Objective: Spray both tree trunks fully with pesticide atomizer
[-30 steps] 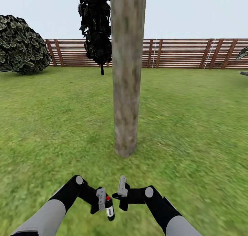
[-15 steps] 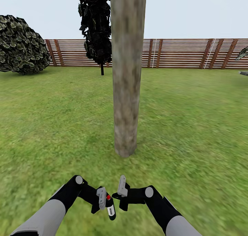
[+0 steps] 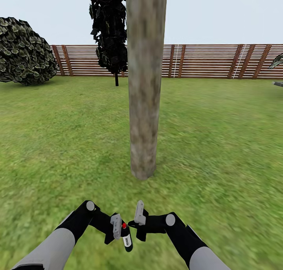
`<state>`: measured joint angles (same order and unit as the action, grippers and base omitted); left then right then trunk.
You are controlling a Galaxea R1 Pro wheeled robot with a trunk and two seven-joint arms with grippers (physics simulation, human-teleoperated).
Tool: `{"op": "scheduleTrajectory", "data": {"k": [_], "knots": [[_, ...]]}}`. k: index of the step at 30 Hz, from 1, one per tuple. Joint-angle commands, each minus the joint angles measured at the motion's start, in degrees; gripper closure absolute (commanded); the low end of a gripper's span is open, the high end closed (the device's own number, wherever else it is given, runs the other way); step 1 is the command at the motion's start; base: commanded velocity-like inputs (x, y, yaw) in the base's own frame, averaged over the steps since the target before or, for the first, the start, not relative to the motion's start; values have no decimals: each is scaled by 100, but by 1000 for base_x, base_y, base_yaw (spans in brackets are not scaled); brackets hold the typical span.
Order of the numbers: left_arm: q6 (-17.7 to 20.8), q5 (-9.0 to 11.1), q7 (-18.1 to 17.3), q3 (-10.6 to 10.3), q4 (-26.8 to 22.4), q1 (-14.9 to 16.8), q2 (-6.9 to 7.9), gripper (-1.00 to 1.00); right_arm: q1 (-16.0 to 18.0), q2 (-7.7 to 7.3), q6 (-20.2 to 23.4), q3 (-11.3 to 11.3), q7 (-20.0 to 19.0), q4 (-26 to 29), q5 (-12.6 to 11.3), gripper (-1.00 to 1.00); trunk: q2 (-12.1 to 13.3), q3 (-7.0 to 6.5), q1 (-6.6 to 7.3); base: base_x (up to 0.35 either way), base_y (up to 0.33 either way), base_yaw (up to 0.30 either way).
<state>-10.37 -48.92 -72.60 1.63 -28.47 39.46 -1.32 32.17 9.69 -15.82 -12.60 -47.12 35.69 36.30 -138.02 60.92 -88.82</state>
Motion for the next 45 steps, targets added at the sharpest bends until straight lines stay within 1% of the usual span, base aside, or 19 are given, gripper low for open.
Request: {"op": "scheduleTrajectory", "data": {"k": [1, 4, 6, 18, 22, 28, 33, 36, 39, 40, 42, 44, 45], "knots": [[0, 2, 1, 0, 0, 0, -3, 100, 0, 2, 0, 1, 0, 0, 0, 100, 0, 0, 0, 0, 0, 0], [-1, 6, 1, 4, 0, 0, -18, 100, 0, -2, 0, 1, 0, 0, 0, 100, 0, 0, 0, 0, 0, 0], [0, 5, 0, 4, 1, 0, -59, 100, 0, 1, -1, 1, 1, 0, 0, 100, 0, 0, 0, 0, 0, 0], [0, 6, 0, -2, 9, 0, -96, 100, 0, -1, -6, 3, 1, 0, 0, 100, 0, 0, 0, 0, 0, 0], [0, 5, 4, -5, 13, 0, -77, 100, 0, 1, -5, 3, 1, 0, 0, 100, 0, 0, 0, 0, 0, 0], [6, -28, 9, -15, 42, 0, -9, 100, 0, -1, -5, 3, 1, 1, -2, 100, 0, 0, 0, 0, 0, 0], [8, -80, 9, -27, 44, -2, 140, 100, 0, -2, -3, 3, 1, 8, -3, 100, 0, 0, 0, 0, 0, 0], [14, -89, 9, -34, 40, -7, 281, 100, 0, -8, -2, 6, -1, 8, -2, 100, 0, 0, 0, 0, 0, 0], [18, -93, 9, -39, 25, -15, 483, 100, 0, -10, 0, 11, -6, 15, 0, 100, 0, 0, 0, 0, 0, 0], [22, -113, 9, -41, 24, -19, 578, 100, 0, -11, 0, 11, -7, 16, 0, 100, 0, 0, 0, 0, 0, 0], [32, -287, 17, -42, 24, -37, 790, 100, 0, -16, 0, 18, -6, 17, 0, 100, 0, 0, 0, 0, 0, 0], [48, -459, 53, -41, 30, -46, 943, 100, 0, -31, 0, 31, -7, 15, 0, 100, 0, 0, 0, 0, 0, 0], [64, -600, 70, -36, 28, -57, 1048, 100, 0, -45, 0, 40, -8, 11, 3, 100, 0, 0, 0, 0, 0, 0]]}}
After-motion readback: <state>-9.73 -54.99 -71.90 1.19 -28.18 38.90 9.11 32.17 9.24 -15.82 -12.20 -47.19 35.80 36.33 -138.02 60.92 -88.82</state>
